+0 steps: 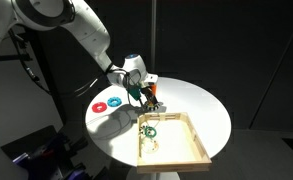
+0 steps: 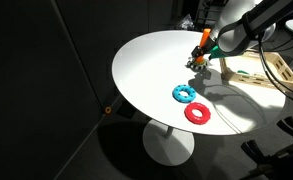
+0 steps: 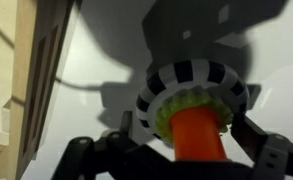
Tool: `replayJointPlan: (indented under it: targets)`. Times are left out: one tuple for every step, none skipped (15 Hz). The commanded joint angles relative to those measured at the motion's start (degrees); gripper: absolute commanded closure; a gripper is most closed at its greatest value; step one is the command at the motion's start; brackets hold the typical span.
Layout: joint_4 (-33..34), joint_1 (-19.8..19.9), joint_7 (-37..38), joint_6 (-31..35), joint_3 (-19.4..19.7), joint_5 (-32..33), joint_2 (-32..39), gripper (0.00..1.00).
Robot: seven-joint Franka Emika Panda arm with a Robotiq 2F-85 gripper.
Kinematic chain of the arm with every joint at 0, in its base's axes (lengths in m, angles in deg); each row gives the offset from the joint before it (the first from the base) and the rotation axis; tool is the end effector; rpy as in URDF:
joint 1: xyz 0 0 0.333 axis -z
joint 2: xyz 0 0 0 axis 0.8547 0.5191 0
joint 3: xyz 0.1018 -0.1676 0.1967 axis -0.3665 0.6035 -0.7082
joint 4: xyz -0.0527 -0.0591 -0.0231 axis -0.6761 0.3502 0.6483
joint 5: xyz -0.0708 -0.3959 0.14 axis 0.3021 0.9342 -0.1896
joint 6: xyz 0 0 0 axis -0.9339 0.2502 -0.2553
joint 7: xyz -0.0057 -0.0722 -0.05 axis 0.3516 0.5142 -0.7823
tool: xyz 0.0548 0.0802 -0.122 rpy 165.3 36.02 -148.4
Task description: Take the green ring off of the ring toss
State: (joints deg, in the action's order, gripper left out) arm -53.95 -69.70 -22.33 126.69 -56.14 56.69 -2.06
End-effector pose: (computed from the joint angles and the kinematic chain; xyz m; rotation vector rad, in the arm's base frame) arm 0.6615 0.0012 0.0438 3.0107 -0.4340 0.5388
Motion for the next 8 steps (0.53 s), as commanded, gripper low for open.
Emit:
replayJointPlan:
  targets:
    - [1.0,1.5,-1.6,0.7,-1.7,-2.4,0.3,0.0]
    - [1.0,1.7,-1.7,0.7,-2.0,-2.8,0.3,0.0]
    - [1.0,1.8,-1.8,0.9,-2.2,-3.1,0.3,0.0]
    - [1.1,1.8,-1.7,1.0,-2.2,-3.2,0.4,0.0]
    - [1.2,1.6,-1.6,1.3,-2.0,-3.3,0.6,0.0]
    - [1.2,1.6,-1.7,1.4,-2.0,-3.3,0.7,0.0]
    - [1.3,1.6,-1.6,1.5,-2.0,-3.3,0.8,0.0]
    - [1.4,1.6,-1.6,1.7,-2.0,-3.3,0.9,0.0]
